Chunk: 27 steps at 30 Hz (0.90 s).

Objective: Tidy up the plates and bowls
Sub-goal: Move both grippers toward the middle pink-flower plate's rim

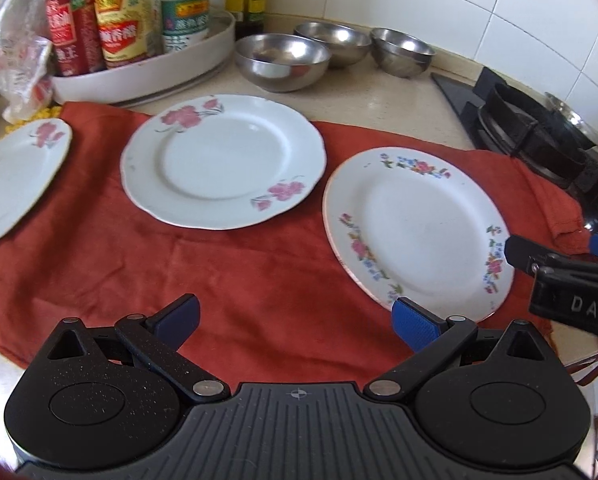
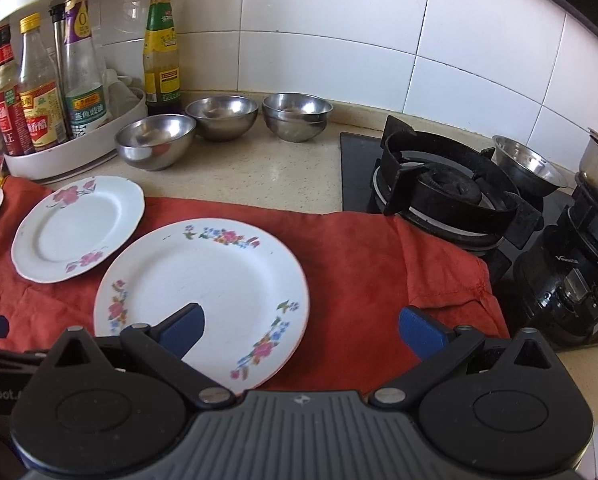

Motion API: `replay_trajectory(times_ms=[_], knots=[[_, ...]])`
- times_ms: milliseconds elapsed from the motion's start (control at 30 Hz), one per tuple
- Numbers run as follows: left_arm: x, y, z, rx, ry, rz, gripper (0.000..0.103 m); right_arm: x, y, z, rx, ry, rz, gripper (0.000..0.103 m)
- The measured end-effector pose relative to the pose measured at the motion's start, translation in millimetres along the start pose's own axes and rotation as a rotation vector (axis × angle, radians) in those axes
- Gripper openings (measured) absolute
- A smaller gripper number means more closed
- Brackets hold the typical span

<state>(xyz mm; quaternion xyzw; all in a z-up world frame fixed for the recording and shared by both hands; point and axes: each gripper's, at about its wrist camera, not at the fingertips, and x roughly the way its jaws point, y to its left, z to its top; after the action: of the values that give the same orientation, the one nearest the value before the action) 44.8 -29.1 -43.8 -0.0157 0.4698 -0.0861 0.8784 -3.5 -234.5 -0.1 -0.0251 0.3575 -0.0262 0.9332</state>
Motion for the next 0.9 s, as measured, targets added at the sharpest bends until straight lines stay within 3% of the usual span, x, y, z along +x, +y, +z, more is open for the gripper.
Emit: replay_trajectory(times_ms=[167,267,333,533,700,900], knots=[[11.3,-8.1,8.5,-0.002,0.023,-0.03,0.1,18.1,-4.9,10.4,-0.041,0.01,0.053,0.103],[19.7,-13.3,12.4,0.001,0.045,-0.029,0.099,34.9,-10.6,14.6,-0.036,0.05,0.11,0.097],[25.0,-13.9,15.0,-0.013,0.059,-0.052,0.09,46.2,-15.6,16.5,-0.02,0.08,0.161,0.087],[39.5,-23.0,25.5,-0.015,0.076,-0.081,0.09,81.8,-33.5,18.9,0.07,0.204,0.333,0.062],[48.7,-36.7,37.8,0.015,0.081,-0.149,0.087,89.0,-34.3,25.3,0.027,0.213,0.403,0.061],[55.8,-43.3,45.9,0.051,0.08,-0.126,0.089,93.8,-47.2,28.4,0.047,0.232,0.489,0.06]])
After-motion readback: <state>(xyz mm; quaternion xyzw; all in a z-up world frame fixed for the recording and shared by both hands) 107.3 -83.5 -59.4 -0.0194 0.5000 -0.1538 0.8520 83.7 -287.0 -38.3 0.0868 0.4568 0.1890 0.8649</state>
